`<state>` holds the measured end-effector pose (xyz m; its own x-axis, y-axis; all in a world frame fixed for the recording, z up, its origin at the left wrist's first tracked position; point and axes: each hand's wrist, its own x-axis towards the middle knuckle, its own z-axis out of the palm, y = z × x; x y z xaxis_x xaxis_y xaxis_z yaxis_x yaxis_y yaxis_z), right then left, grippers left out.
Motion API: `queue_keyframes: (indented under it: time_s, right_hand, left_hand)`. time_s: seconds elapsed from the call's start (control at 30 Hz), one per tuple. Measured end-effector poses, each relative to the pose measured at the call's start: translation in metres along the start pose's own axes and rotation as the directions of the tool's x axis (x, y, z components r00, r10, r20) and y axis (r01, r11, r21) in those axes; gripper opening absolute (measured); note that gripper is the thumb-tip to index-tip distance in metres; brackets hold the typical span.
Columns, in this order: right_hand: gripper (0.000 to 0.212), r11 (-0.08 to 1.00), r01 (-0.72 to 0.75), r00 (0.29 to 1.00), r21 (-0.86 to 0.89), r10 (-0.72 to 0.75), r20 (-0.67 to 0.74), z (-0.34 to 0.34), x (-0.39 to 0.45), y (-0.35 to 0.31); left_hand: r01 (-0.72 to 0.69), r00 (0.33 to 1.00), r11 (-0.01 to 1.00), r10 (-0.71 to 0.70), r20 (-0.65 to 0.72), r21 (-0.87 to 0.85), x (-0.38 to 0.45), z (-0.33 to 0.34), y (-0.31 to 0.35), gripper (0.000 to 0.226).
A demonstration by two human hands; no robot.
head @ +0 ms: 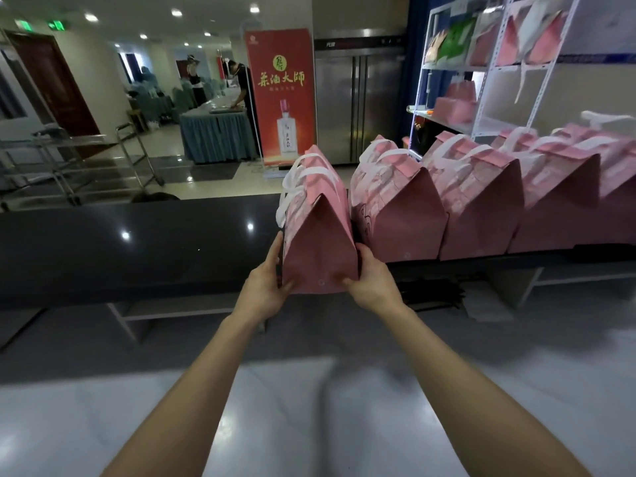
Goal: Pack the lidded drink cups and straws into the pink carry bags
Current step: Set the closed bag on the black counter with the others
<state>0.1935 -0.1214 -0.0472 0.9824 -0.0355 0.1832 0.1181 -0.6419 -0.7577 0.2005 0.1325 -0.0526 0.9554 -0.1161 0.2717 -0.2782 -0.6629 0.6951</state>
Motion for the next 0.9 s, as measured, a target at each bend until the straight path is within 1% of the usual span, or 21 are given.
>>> queue_keyframes:
  time_s: [0.07,0.17,0.23,0.3,0.43,0.53,0.57,0.63,0.7,0.77,0.83,0.9]
  right_hand:
    - [0.094,0.999,-0.035,0.999,0.007,0.035,-0.001,-0.002,0.001,0.005]
    - [0.098,0.999,0.006,0.999,0.036,-0.008,0.039,-0.005,-0.005,0.011]
    - [0.093,0.999,0.023,0.999,0.03,-0.025,0.047,-0.004,-0.006,0.016]
    - [0.089,1.0,0.01,1.0,0.008,-0.01,0.008,-0.005,-0.005,0.017]
    - [0.073,1.0,-0.026,0.997,0.003,0.026,-0.068,-0.007,-0.009,0.016]
    - [0.058,0.997,-0.061,0.994,-0.041,0.057,-0.091,-0.004,-0.027,0.032]
    - [0.058,0.994,-0.074,0.995,-0.076,0.069,-0.071,-0.004,-0.033,0.04]
    - [0.065,0.977,-0.106,0.993,-0.187,0.115,0.037,-0.003,-0.043,0.056]
    - [0.071,0.946,-0.114,0.967,-0.303,0.175,0.184,-0.001,-0.052,0.07]
    - [0.076,0.93,-0.109,0.932,-0.352,0.218,0.288,0.0,-0.059,0.079]
    - [0.075,0.926,-0.111,0.918,-0.361,0.235,0.32,-0.001,-0.066,0.084]
    - [0.073,0.925,-0.109,0.917,-0.363,0.234,0.322,-0.003,-0.068,0.088]
  left_hand:
    - [-0.028,1.0,1.0,0.027,0.01,0.016,0.002,0.003,-0.001,0.115]
    - [-0.059,0.997,0.998,0.06,0.04,-0.022,0.002,0.004,-0.002,0.118]
    - [-0.083,0.996,0.996,0.084,0.037,-0.03,0.002,0.006,-0.002,0.118]
    - [-0.1,0.995,0.995,0.1,0.009,-0.009,0.005,0.009,0.0,0.115]
    - [-0.067,0.997,0.995,0.069,-0.025,0.081,0.016,0.017,0.008,0.113]
    - [-0.032,0.998,0.988,0.04,-0.049,0.153,0.024,0.021,0.013,0.113]
    - [-0.027,0.998,0.987,0.036,-0.05,0.161,0.027,0.022,0.014,0.112]
    - [-0.029,0.999,0.986,0.034,-0.028,0.163,0.033,0.023,0.014,0.111]
    - [-0.032,0.999,0.985,0.033,-0.003,0.171,0.04,0.023,0.014,0.111]
    - [-0.028,1.0,0.983,0.025,0.019,0.179,0.046,0.022,0.014,0.111]
    - [-0.027,0.999,0.985,0.02,0.047,0.169,0.051,0.021,0.013,0.111]
    - [-0.018,0.997,0.985,0.006,0.071,0.173,0.054,0.019,0.011,0.112]
